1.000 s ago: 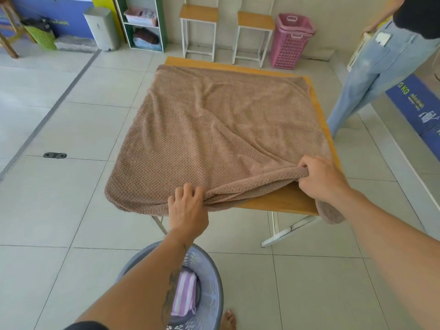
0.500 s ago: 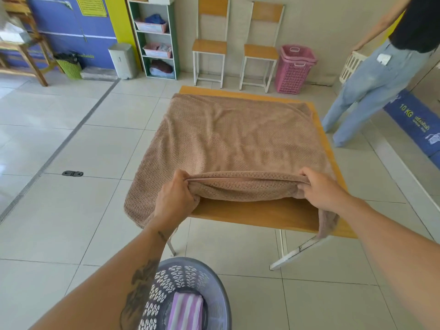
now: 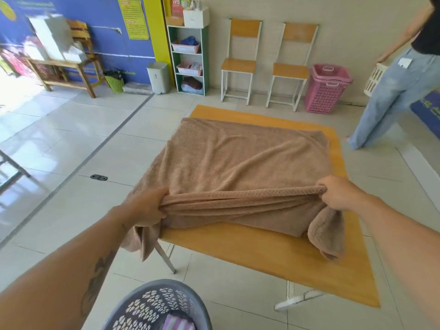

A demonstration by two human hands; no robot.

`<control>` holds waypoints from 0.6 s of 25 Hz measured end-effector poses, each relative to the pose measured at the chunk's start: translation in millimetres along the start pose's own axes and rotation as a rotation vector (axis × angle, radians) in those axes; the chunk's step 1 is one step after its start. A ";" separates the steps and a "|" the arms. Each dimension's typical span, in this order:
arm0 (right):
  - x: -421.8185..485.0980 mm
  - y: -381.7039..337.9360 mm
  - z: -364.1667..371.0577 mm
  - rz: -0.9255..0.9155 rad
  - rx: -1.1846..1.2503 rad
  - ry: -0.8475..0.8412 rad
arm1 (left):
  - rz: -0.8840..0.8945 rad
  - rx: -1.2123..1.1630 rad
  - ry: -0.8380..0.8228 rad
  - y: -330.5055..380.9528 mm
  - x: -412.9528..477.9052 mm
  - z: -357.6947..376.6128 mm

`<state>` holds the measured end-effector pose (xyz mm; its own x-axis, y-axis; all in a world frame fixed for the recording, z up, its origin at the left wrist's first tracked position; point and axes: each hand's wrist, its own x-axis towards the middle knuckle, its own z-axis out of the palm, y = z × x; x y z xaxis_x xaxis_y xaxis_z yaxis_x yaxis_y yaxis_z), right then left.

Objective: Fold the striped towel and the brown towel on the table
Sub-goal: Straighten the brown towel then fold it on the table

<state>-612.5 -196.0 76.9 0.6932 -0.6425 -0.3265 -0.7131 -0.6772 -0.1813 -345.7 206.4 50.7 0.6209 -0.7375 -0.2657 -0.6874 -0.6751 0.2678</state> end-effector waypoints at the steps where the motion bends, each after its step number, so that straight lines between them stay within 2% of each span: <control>1: 16.6 14.5 -5.3 -0.009 0.010 -0.023 | -0.087 0.070 0.007 -2.5 5.6 -0.2; 4: 46.4 49.8 -26.4 -0.037 0.016 -0.081 | -0.285 0.245 0.006 4.8 21.0 -7.4; 6: 60.7 62.4 -39.0 -0.048 0.019 -0.063 | -0.355 0.288 0.086 23.7 32.3 -17.3; 10: 84.8 66.7 -49.8 -0.079 0.009 -0.010 | -0.329 0.205 0.374 67.7 74.5 -52.0; 15: 117.6 61.8 -48.9 -0.017 0.235 0.025 | -0.316 0.091 0.534 89.5 132.0 -79.3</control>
<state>-569.9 -330.9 72.7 0.7053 -0.6427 -0.2993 -0.7044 -0.5874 -0.3986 -295.4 47.3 113.0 0.8857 -0.4250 0.1867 -0.4548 -0.8751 0.1653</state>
